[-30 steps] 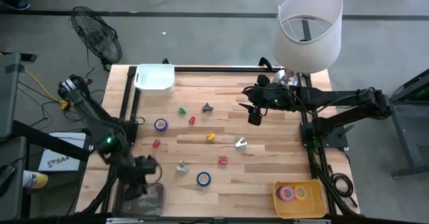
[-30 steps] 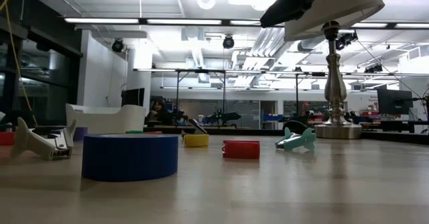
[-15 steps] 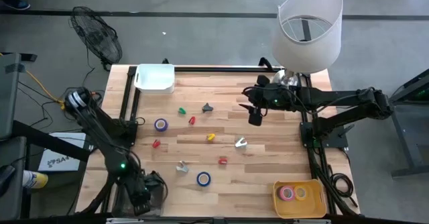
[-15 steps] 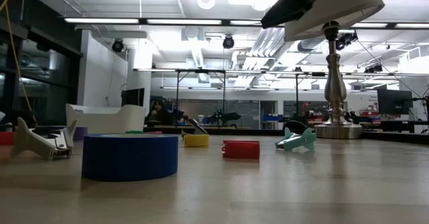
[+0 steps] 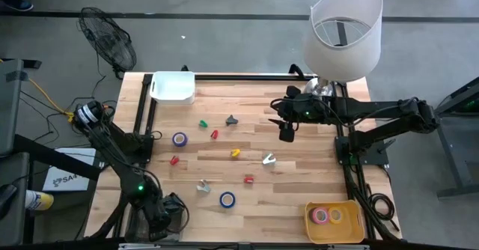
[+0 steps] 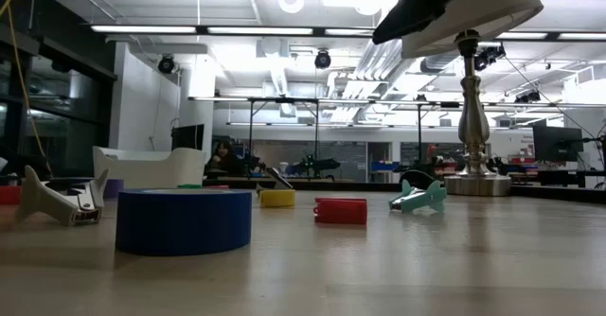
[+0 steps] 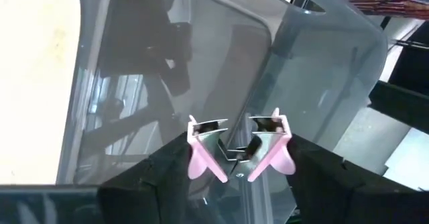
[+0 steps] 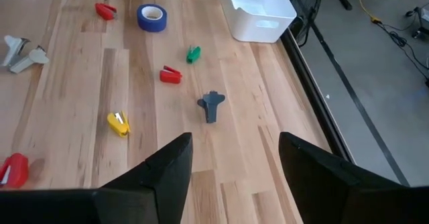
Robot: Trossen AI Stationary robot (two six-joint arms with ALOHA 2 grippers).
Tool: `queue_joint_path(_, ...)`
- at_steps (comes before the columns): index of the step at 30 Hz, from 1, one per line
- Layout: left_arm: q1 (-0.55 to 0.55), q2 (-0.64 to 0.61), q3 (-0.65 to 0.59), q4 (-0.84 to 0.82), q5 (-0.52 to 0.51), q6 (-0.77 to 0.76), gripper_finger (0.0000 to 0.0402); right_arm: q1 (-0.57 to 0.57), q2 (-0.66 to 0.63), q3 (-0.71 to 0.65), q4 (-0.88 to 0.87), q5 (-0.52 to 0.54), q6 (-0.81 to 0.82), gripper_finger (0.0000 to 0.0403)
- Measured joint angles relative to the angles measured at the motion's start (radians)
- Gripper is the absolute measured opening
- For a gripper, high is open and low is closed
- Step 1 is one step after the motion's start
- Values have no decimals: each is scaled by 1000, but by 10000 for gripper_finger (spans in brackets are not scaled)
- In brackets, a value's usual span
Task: Pick and place Stapler, Stapler remover, tape
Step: Put the pink staple remover into the black bin, then put the blue staple remover into the black bin
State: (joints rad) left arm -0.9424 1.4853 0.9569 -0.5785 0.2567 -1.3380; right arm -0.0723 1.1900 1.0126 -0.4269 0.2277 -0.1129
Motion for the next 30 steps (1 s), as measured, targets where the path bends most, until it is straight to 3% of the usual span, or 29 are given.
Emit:
queue_joint_path(12,0,-1,0,0,-25,13,235,0,0,0,-37,-60,-142,212)
queue_joint_path(17,0,-56,0,-19,-17,-9,235,0,0,0,-47,-108,-256,212)
queue_joint_path(23,0,-194,0,-139,-214,-67,235,0,24,0,-74,-191,-339,212)
queue_joint_path(30,1,-327,0,-294,-459,-72,234,1,172,0,-182,-288,-341,212)
